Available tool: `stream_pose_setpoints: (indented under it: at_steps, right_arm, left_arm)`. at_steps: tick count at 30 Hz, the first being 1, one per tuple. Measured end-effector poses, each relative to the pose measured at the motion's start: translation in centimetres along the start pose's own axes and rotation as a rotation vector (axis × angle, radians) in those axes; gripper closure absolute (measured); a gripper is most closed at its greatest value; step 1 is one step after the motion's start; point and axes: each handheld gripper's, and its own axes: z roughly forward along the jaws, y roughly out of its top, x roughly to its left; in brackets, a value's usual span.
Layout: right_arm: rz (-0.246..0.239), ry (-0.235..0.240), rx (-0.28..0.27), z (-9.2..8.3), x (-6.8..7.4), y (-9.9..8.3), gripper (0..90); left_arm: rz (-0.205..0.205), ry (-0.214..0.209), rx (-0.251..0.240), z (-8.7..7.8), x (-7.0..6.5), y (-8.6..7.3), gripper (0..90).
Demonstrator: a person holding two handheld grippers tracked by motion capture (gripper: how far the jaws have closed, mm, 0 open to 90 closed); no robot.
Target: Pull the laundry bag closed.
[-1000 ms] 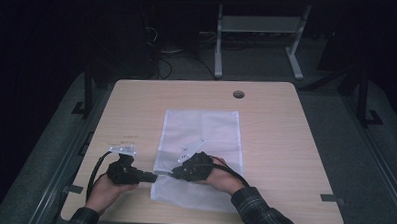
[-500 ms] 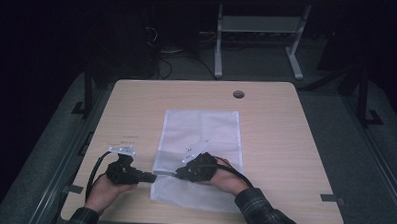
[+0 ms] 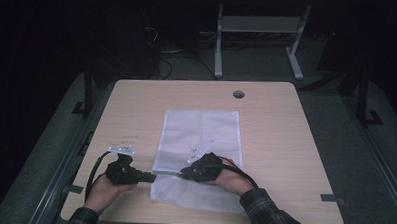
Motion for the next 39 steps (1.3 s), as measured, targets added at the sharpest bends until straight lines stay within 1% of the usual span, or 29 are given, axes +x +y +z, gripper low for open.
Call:
stream_pose_setpoints:
  at_steps: [39]
  right_arm:
    - [0.017,-0.011,-0.005,-2.3,-0.1,-1.9,81.2]
  left_arm:
    - [-0.002,-0.003,0.007,-0.1,0.1,-0.1,87.5]
